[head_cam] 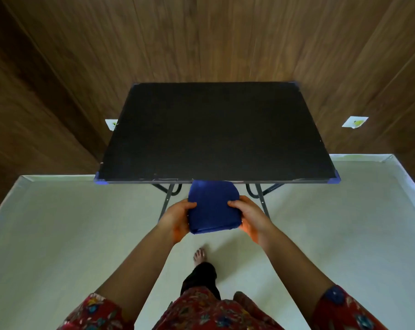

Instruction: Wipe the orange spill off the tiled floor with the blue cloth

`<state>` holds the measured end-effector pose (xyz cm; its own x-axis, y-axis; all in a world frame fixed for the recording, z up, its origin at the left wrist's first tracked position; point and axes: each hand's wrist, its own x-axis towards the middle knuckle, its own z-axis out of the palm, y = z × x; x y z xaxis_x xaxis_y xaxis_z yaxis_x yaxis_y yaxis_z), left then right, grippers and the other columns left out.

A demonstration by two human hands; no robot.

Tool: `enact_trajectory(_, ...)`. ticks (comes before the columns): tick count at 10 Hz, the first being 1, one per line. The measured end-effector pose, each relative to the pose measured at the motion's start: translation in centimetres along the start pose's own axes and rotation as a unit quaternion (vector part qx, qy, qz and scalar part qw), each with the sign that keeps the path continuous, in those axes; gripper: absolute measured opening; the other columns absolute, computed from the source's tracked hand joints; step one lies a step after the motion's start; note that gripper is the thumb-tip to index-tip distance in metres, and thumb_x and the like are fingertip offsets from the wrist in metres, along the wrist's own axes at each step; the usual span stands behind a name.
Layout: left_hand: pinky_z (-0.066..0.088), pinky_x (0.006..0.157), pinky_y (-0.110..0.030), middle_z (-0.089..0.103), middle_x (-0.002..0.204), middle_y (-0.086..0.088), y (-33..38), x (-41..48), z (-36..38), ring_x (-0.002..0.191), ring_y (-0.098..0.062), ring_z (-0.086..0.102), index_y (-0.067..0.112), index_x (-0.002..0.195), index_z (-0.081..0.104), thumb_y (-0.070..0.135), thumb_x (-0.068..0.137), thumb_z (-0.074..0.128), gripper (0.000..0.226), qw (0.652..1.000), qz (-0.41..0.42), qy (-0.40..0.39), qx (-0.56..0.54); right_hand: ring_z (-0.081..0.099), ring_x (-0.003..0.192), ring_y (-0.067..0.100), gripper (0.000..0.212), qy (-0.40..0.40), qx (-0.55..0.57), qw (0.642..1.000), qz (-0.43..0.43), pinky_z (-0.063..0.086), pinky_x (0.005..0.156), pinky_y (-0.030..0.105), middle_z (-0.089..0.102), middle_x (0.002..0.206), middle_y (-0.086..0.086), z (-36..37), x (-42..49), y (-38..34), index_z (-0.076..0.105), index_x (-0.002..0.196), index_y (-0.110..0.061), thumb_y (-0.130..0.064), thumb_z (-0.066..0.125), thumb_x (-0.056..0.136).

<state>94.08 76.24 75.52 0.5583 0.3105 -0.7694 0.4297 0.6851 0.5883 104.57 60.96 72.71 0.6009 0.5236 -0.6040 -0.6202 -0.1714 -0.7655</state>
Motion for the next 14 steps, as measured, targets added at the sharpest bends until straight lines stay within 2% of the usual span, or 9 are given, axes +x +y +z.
enact_trajectory(5,0.053,0.075,-0.036,0.061,0.129,-0.01,16.6,19.3,1.1,0.107,-0.028,0.061,0.009,0.135,0.052,-0.009,0.094,0.036,0.048,0.995,0.082,-0.014,0.06,0.062,0.092,0.026,0.023,0.071,0.038,0.997,0.003,0.052,0.063,0.035,0.061,0.113,0.01,4.5,20.7,-11.8,0.05,0.117,-0.013,-0.009,0.054,0.094)
enact_trajectory(7,0.051,0.089,-0.043,0.065,0.117,-0.013,18.1,24.4,1.7,0.111,-0.035,0.061,0.004,0.129,0.056,-0.02,0.082,0.04,0.055,0.974,0.141,0.014,0.178,0.061,0.095,0.026,0.016,0.089,-0.148,0.985,0.012,0.054,0.08,0.045,0.062,0.108,0.013,3.7,26.3,-13.5,0.052,0.106,-0.017,-0.01,0.052,0.091)
enact_trajectory(8,0.05,0.094,-0.043,0.058,0.124,-0.009,17.3,24.9,1.0,0.108,-0.028,0.061,0.022,0.121,0.059,-0.002,0.083,0.056,0.045,0.893,0.236,0.075,0.375,0.064,0.102,0.03,0.031,0.144,-0.359,0.922,-0.01,0.055,0.085,0.046,0.065,0.114,0.011,2.7,27.5,-12.6,0.056,0.117,-0.017,-0.022,0.059,0.086)
enact_trajectory(9,0.027,0.116,-0.038,0.021,0.158,-0.008,16.6,25.5,0.0,0.142,-0.026,0.027,0.018,0.149,0.033,0.012,0.086,0.065,0.071,0.785,0.313,0.028,0.535,0.056,0.118,0.028,0.06,0.173,-0.497,0.844,-0.099,0.05,0.091,0.038,0.049,0.138,0.002,2.5,26.5,-12.1,0.043,0.14,-0.024,-0.034,0.065,0.084)
enact_trajectory(10,0.013,0.12,-0.036,-0.006,0.163,-0.005,16.3,26.8,-0.5,0.15,-0.024,-0.001,0.016,0.154,0.007,0.026,0.092,0.06,0.082,0.659,0.304,-0.041,0.686,0.036,0.139,0.023,0.076,0.11,-0.618,0.752,-0.201,0.039,0.106,0.038,0.027,0.157,-0.003,2.4,26.8,-11.5,0.026,0.152,-0.022,-0.037,0.063,0.087)
enact_trajectory(11,0.013,0.121,-0.037,-0.014,0.162,-0.005,16.1,27.5,-0.6,0.15,-0.024,-0.005,0.016,0.154,0.0,0.035,0.096,0.052,0.08,0.59,0.271,-0.042,0.76,0.018,0.147,0.019,0.074,0.059,-0.693,0.696,-0.178,0.025,0.115,0.038,0.009,0.163,-0.007,2.4,27.5,-10.4,0.012,0.155,-0.023,-0.042,0.051,0.094)
enact_trajectory(12,0.016,0.12,-0.036,-0.008,0.163,-0.003,16.3,27.4,-0.5,0.15,-0.022,0.0,0.018,0.155,0.005,0.035,0.096,0.052,0.078,0.605,0.268,-0.044,0.749,0.015,0.148,0.019,0.072,0.06,-0.689,0.701,-0.174,0.022,0.116,0.038,0.004,0.163,-0.006,2.2,27.7,-10.0,0.009,0.156,-0.024,-0.042,0.045,0.096)
enact_trajectory(13,0.032,0.112,-0.033,0.029,0.158,-0.004,17.0,26.4,-0.2,0.142,-0.023,0.033,0.021,0.151,0.028,0.031,0.096,0.053,0.061,0.705,0.299,0.018,0.643,0.025,0.146,0.019,0.067,0.064,-0.637,0.742,-0.199,0.027,0.115,0.035,0.019,0.161,-0.003,2.3,27.7,-10.6,0.02,0.154,-0.021,-0.04,0.05,0.097)
enact_trajectory(14,0.042,0.101,-0.032,0.052,0.142,-0.004,18.7,24.6,0.6,0.125,-0.024,0.053,0.023,0.143,0.043,0.024,0.096,0.053,0.049,0.798,0.316,0.105,0.502,0.039,0.139,0.019,0.058,0.099,-0.505,0.839,-0.174,0.034,0.111,0.033,0.038,0.153,-0.001,2.7,27.0,-12.5,0.033,0.149,-0.023,-0.034,0.054,0.096)
